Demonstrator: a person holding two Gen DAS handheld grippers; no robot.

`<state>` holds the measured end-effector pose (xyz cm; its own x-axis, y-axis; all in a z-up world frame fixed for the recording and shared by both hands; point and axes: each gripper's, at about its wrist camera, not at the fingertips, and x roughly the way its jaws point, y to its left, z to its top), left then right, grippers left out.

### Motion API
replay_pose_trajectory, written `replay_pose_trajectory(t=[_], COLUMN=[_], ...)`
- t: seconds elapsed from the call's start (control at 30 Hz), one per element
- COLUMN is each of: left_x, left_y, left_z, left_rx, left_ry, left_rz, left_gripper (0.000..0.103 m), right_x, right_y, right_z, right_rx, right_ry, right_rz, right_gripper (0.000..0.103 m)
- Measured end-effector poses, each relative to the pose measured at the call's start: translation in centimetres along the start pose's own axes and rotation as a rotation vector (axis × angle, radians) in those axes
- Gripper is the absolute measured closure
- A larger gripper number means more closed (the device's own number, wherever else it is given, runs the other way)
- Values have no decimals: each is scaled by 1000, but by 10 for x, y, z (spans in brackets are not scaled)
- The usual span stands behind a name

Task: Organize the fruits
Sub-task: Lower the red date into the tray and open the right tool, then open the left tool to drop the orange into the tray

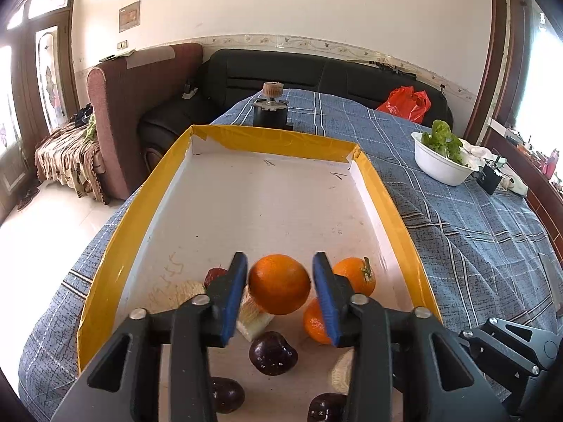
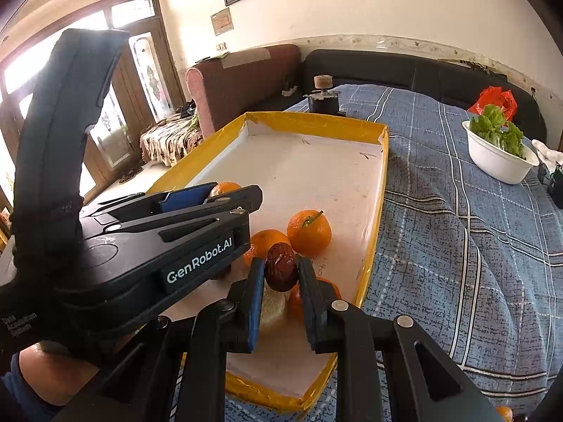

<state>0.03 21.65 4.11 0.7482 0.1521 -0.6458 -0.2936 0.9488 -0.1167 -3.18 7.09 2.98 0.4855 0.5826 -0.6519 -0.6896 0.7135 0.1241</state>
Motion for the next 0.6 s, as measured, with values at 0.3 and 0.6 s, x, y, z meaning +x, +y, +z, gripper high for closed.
replay_pose_trajectory(t=[0.3, 0.6], left_x=[-1, -4], left_y=[1, 3], left_z=[2, 1], left_rx=[-6, -14], left_ry=[-22, -32], left_rz=[12, 15], left_gripper=[52, 49], right_x=[-6, -14], right_y=[-5, -12], right_z=[1, 3], right_rx=[20, 57], right_ry=[-16, -43], right_rz=[-2, -13], right_gripper=[79, 79])
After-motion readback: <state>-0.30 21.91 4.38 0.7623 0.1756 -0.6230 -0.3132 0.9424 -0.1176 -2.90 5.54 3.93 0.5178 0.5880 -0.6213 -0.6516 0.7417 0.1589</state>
